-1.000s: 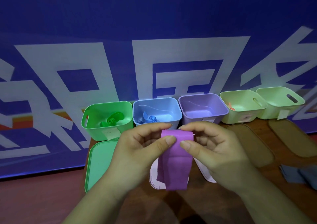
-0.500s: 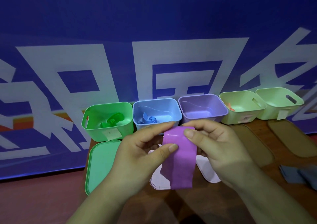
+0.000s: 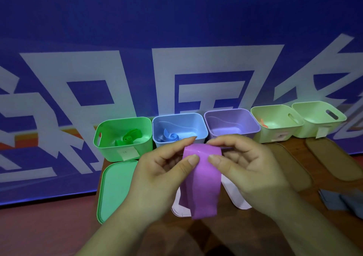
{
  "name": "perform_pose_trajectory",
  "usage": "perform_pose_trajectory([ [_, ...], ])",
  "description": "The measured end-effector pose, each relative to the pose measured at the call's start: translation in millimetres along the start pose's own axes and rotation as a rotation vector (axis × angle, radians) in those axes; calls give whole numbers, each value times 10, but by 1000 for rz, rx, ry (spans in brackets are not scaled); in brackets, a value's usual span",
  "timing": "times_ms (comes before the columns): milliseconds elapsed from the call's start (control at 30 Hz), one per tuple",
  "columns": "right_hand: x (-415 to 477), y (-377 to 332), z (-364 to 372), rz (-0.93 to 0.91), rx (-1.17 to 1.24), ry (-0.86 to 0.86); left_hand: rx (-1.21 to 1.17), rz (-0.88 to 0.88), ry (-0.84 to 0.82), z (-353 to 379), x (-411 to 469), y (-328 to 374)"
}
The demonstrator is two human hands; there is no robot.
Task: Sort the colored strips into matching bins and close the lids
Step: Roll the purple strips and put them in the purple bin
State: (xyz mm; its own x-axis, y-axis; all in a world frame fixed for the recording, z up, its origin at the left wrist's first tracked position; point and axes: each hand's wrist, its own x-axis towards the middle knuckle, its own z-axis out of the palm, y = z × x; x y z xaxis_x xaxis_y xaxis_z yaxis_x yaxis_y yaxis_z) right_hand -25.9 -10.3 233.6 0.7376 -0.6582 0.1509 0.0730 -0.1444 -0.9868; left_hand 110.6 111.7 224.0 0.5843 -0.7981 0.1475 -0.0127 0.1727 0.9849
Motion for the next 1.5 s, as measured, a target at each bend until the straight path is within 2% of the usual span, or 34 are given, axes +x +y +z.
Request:
perform_pose_trajectory([
  [233, 3, 20, -32, -164, -132, -37, -26, -21, 3, 8, 10, -4],
  [400, -12, 45, -19, -114, -143, -15, 77, -16, 24, 41, -16, 44],
  [567, -15, 61, -5, -23, 14, -34, 273, 0, -8, 14, -42, 67],
  [733, 22, 79, 14, 55, 98, 5, 293, 13, -27, -26, -64, -23],
  [900, 58, 58, 11, 132, 176, 43, 292, 107, -38, -15, -70, -21],
  [1200, 45, 101, 26, 137, 79, 69, 473, 141, -53, 19, -56, -94],
  [1500, -48, 156, 81, 4, -40, 44, 410, 108, 74, 70, -44, -117],
])
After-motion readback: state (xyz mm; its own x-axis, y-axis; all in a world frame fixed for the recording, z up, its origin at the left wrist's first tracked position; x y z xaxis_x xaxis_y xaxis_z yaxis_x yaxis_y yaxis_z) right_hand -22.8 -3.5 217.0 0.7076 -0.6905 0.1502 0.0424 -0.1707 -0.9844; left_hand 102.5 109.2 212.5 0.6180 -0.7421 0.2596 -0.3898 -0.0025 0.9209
